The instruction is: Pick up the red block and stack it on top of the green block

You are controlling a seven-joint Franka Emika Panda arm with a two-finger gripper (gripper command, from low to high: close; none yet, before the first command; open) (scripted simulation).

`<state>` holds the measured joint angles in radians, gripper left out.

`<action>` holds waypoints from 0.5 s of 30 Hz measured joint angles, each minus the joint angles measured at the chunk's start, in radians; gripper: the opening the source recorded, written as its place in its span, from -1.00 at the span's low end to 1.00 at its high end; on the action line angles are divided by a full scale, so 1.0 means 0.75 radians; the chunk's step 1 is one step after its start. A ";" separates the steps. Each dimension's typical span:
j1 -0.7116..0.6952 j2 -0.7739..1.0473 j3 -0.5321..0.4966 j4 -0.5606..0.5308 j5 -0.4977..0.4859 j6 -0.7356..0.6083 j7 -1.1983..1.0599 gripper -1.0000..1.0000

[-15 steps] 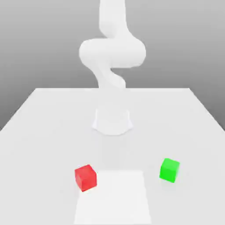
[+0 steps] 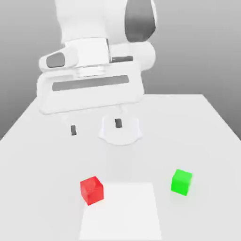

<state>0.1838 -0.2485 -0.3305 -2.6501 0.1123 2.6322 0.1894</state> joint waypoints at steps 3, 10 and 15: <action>-0.001 0.116 -0.024 -0.080 -0.014 0.076 -0.109 0.00; -0.053 0.316 -0.055 -0.214 -0.153 0.236 -0.228 0.00; -0.051 0.410 -0.028 -0.195 -0.060 0.311 -0.307 0.00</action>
<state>0.1455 0.0588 -0.3518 -2.7962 0.0675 2.8653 -0.0411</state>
